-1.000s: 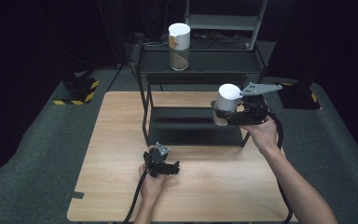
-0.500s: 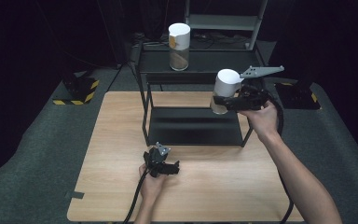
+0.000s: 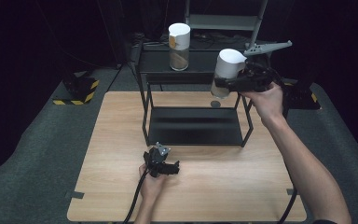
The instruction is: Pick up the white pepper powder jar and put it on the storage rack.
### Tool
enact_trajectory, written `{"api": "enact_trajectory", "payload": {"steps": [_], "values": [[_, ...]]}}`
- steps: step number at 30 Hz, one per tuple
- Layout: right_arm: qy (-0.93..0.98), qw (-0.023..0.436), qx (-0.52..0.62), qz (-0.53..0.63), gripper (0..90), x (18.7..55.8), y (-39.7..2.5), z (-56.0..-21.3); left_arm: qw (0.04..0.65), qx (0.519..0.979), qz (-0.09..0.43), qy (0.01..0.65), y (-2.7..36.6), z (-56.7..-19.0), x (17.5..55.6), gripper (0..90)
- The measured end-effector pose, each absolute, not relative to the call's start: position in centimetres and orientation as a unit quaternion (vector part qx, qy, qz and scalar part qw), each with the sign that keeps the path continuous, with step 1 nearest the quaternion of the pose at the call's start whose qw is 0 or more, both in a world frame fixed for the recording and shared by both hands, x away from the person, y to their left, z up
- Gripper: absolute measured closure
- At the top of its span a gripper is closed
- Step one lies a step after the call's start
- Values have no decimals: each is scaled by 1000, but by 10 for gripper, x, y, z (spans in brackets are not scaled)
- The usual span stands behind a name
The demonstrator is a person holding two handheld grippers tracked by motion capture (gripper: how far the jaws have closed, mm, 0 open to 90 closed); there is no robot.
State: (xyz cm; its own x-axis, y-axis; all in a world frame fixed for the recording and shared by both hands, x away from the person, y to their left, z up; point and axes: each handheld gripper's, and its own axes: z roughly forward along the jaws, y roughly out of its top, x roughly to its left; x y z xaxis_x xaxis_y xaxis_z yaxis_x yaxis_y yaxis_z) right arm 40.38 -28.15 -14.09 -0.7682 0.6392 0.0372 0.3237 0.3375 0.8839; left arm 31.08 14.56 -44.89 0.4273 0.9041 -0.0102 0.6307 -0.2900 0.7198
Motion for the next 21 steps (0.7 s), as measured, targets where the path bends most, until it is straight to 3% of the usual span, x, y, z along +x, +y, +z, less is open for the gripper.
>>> {"api": "enact_trajectory", "payload": {"steps": [8, 21], "values": [[796, 176, 322, 482, 304, 416, -271, -115, 333, 776, 205, 494, 146, -449, 311, 31], [788, 208, 368, 448, 305, 444, -241, -103, 333, 777, 204, 494, 146, -449, 311, 31]]}}
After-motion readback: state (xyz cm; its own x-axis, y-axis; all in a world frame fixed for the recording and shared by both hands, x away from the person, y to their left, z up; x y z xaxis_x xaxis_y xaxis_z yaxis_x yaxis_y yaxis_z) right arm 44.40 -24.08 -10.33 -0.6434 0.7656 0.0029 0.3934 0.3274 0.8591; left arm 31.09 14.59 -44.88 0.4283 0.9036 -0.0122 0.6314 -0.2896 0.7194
